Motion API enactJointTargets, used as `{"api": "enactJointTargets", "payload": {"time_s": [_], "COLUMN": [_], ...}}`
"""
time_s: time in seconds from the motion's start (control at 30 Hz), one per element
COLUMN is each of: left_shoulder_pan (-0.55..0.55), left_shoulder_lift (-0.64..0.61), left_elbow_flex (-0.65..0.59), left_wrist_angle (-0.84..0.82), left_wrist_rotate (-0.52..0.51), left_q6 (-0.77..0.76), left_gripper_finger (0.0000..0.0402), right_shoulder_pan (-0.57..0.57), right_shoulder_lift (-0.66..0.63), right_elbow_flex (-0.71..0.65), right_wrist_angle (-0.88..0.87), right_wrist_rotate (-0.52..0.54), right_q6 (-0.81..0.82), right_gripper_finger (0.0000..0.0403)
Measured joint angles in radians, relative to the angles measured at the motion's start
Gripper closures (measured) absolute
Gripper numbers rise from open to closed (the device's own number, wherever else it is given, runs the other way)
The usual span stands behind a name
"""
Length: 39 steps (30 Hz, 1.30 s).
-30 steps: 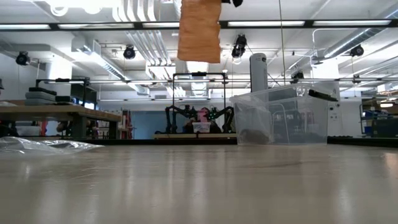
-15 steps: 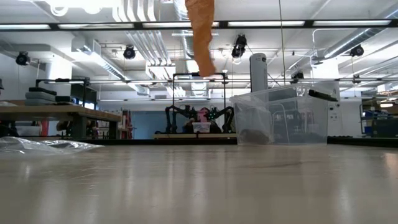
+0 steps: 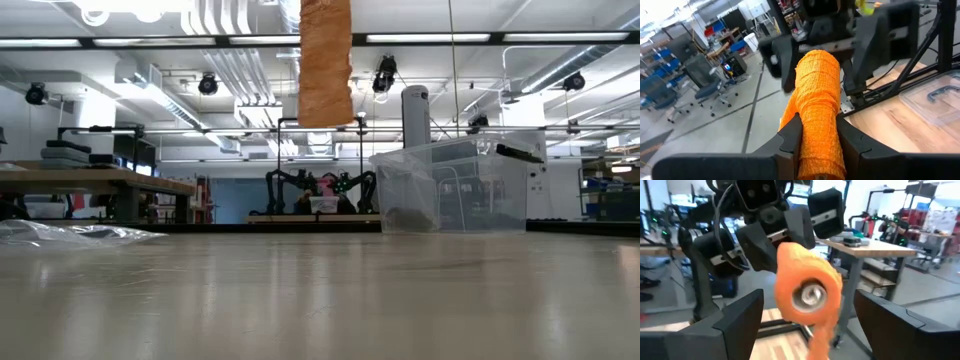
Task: Roll bandage
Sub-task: Roll the orange bandage on the table
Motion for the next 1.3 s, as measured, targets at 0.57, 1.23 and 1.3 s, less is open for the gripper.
{"api": "enactJointTargets", "payload": {"time_s": [0.57, 1.23, 1.3], "left_shoulder_pan": [-0.007, 0.001, 0.012], "left_shoulder_lift": [0.013, 0.015, 0.007], "left_elbow_flex": [-0.002, -0.002, -0.002], "left_wrist_angle": [0.003, -0.032, -0.064], "left_wrist_rotate": [0.004, 0.004, 0.006], "left_q6": [0.075, 0.008, -0.011], "left_gripper_finger": [0.0334, 0.0281, 0.0263], "right_shoulder_pan": [-0.045, -0.043, -0.042], "right_shoulder_lift": [0.044, 0.079, 0.079], "right_elbow_flex": [0.004, 0.037, 0.037], "right_wrist_angle": [0.066, 0.05, 0.031], "right_wrist_rotate": [-0.115, -0.119, -0.118], "right_q6": [0.116, -0.262, -0.386], "right_gripper_finger": [0.0155, 0.0353, 0.0352]}}
